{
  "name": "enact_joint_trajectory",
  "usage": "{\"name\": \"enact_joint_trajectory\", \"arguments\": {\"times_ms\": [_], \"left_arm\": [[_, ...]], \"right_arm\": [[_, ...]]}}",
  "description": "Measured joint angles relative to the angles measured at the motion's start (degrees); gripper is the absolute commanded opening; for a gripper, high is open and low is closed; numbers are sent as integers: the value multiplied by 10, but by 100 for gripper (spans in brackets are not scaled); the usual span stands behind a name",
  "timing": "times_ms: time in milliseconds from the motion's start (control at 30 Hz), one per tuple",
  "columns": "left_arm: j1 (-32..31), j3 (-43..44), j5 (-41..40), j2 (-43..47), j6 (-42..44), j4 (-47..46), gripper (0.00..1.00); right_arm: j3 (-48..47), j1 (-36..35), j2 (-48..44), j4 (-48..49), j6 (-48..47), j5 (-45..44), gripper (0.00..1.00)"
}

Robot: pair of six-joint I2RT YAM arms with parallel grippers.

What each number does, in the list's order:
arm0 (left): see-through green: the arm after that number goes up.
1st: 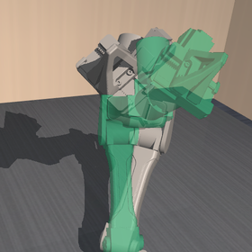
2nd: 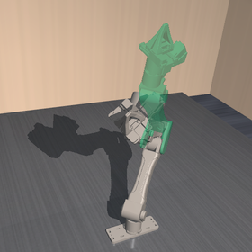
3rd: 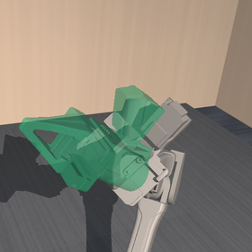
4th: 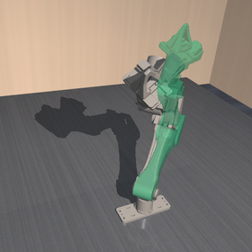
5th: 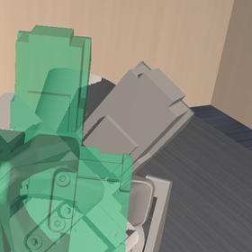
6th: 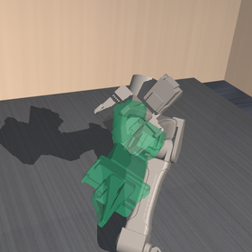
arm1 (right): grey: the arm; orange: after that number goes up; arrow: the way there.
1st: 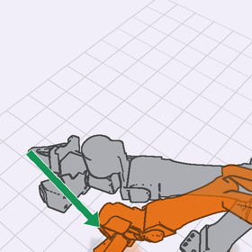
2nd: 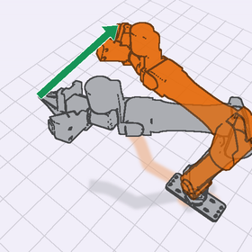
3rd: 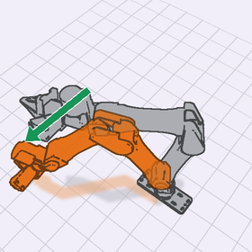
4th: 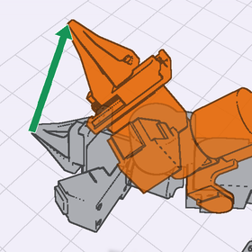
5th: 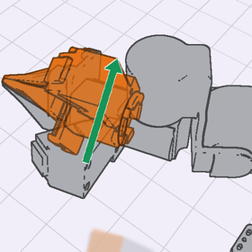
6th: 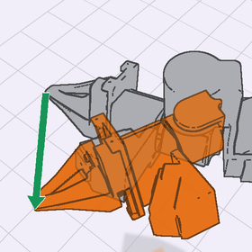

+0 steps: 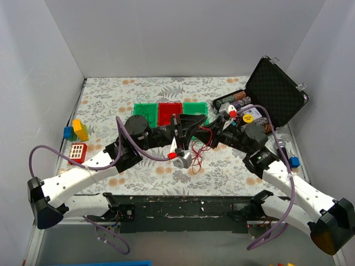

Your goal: Untangle the cables

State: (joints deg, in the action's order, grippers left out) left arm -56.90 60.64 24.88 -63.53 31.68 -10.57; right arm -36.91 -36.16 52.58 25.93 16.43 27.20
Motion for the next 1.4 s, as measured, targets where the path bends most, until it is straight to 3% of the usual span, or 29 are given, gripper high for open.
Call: {"name": "enact_joint_trajectory", "arguments": {"times_ms": [600, 1000, 1233, 1400], "left_arm": [[-18, 40, -13, -37, 17, -76, 0], [-18, 66, -10, -55, 86, -92, 0], [-19, 96, 0, -67, 134, -87, 0], [-19, 141, 1, -74, 162, -110, 0]], "right_arm": [[104, -8, 12, 54, 21, -12, 18], [132, -8, 26, 90, 12, -30, 17], [155, -10, 49, 104, 5, -35, 26], [174, -11, 76, 78, 1, -47, 26]]}}
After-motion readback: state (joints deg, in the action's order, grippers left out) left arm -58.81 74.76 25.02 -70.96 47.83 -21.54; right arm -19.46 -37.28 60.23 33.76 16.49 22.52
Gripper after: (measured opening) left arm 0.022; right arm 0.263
